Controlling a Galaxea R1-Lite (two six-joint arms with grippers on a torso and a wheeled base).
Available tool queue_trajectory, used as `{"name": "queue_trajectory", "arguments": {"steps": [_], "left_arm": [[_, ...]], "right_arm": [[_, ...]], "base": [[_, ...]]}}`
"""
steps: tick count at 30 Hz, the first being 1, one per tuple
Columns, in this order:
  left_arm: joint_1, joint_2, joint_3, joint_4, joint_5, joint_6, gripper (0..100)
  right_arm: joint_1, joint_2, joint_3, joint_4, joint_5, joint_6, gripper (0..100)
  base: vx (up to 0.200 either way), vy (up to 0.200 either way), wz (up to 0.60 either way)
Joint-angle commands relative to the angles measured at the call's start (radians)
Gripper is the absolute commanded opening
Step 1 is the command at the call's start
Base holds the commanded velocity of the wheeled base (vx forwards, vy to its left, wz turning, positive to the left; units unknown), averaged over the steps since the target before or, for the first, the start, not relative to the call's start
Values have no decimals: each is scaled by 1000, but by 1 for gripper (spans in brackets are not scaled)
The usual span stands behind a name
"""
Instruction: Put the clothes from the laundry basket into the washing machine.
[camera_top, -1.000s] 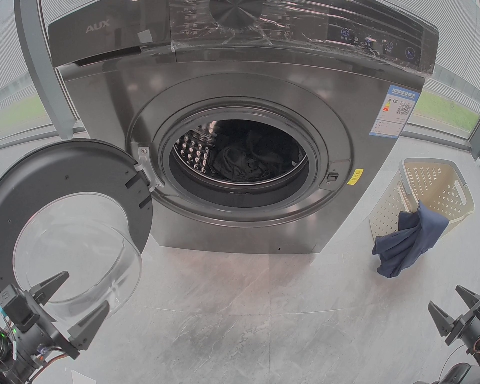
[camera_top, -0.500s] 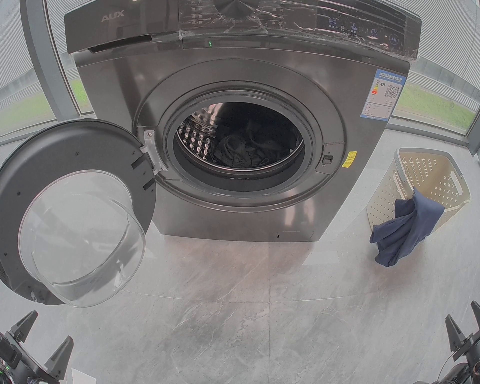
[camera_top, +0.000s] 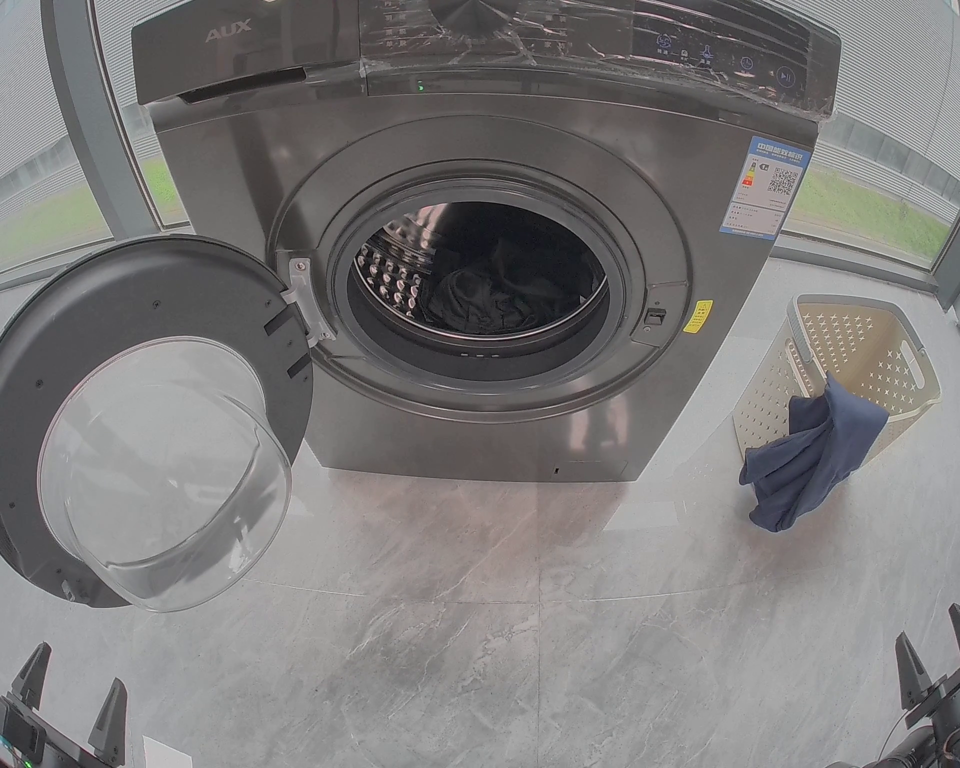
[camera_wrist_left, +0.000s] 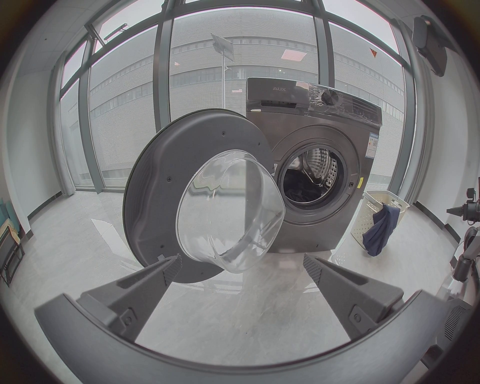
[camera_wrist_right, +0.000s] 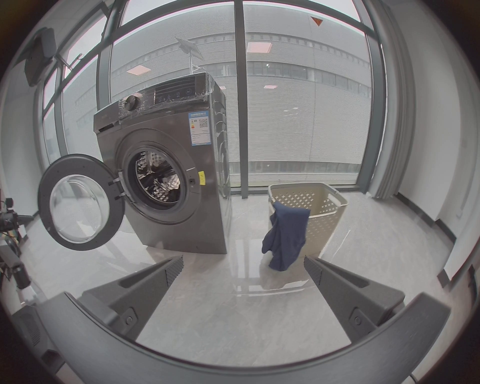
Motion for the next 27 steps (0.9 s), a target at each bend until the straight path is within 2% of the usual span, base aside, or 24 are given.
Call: {"name": "queue_trajectory", "arguments": {"steps": [1,3,6,7,9,12,18,22,24,27], "left_arm": [[-10,-34,18,14,19,1,100],[-10,-34,18,14,13,-5,100],[-10,-34,18,14,12,-14,100],[-10,-34,18,14,12,-13,100],[-10,-34,18,14,19,-16,100],[-10,-34,18,14,18,-14,100],[-10,-34,18,14,15,-16,100],[-10,-34,18,14,21,6,100],[-10,-34,18,14,19,3,100],[-10,-34,18,14,26,-8,100]], "right_arm": [[-99,-90,18,5,87,-40,100],[-96,-87,18,8,50,7,100],[-96,-85,18,11,52,50,100],[-94,-85,18,13,57,44,100],[-94,-85,18,63,110,-16,100],[-93,-87,16,62,135,-22,100],[-93,-87,18,57,138,-22,100],[-93,-87,18,59,126,-17,100],[-93,-87,18,57,126,-17,100],[-94,-87,18,59,126,-19,100]], "base": [[0,0,0],[0,0,0],[0,0,0],[0,0,0],[0,0,0],[0,0,0],[0,-200,0],[0,-200,0],[0,-200,0],[0,0,0]]}}
